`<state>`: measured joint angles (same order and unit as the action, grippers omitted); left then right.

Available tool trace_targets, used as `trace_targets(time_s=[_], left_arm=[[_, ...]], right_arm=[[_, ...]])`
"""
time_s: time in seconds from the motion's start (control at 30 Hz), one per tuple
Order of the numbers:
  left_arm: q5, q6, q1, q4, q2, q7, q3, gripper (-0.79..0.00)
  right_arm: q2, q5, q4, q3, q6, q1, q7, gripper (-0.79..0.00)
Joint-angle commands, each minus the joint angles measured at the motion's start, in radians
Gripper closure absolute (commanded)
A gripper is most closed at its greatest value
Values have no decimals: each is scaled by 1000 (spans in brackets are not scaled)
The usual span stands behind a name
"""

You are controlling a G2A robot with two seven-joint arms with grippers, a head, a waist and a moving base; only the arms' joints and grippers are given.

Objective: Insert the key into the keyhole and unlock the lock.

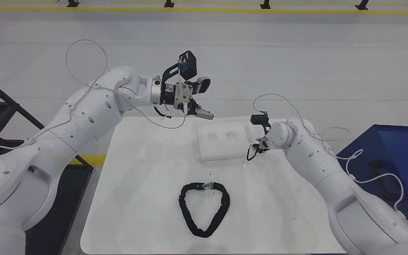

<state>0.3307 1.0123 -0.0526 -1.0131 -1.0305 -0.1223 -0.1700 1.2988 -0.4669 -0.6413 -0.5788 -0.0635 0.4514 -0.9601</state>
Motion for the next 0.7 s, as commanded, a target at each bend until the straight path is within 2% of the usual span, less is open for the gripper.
trace_targets(time_s=[0.0,0.13,0.4,0.67], left_arm=[[0,0,0,0,0,0,0,-785],[0,0,0,0,0,0,0,-785],[0,0,0,0,0,0,0,-785],[0,0,0,0,0,0,0,-785]], right_arm=[[9,-2,17,4,0,-4,4,-105],[25,-3,51,6,8,-14,11,0],[37,-9,90,-7,24,-43,-8,0],[16,-20,41,-48,21,-49,-49,0]])
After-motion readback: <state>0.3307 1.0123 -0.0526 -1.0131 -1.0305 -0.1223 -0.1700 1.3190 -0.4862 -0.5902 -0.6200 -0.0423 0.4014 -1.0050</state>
